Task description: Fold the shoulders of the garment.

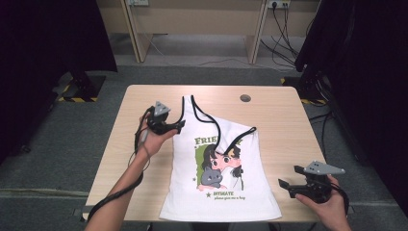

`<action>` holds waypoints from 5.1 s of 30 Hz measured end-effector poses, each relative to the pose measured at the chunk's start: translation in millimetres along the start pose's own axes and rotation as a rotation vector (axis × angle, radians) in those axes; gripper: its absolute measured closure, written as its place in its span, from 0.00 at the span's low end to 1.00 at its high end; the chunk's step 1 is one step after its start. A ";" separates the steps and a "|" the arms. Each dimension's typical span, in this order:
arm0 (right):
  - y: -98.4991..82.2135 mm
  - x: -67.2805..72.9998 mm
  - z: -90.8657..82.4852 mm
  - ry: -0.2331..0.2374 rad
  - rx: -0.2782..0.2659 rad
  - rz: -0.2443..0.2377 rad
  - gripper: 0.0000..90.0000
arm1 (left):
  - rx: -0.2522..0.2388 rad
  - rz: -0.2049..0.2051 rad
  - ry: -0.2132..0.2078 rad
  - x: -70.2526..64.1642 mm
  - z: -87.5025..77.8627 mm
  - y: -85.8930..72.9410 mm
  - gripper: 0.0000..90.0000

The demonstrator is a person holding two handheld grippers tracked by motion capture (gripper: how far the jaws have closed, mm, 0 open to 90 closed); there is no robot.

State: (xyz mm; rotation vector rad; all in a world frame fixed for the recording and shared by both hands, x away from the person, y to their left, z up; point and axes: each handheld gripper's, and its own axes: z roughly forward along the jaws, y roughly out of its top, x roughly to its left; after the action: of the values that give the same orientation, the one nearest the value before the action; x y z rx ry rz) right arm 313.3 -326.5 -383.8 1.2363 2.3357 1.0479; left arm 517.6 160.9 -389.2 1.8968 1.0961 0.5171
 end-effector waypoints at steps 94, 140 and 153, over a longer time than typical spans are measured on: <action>7.0 30.9 -24.6 0.040 -0.074 -0.095 0.18 | 0.114 0.279 -0.129 -76.3 3.2 -52.4 0.64; 30.4 44.9 3.1 0.077 -0.025 -0.154 0.18 | 0.233 0.685 -0.234 -96.4 -34.2 -57.1 0.63; 74.1 55.8 52.9 0.108 -0.003 -0.189 0.19 | 0.239 0.659 -0.242 -104.7 -23.0 -58.6 0.79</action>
State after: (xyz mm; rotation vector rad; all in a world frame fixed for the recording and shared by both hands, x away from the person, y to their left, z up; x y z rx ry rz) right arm 353.7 -229.9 -362.9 0.9568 2.4733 1.0778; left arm 417.6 97.2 -419.2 2.4582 0.3662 0.5074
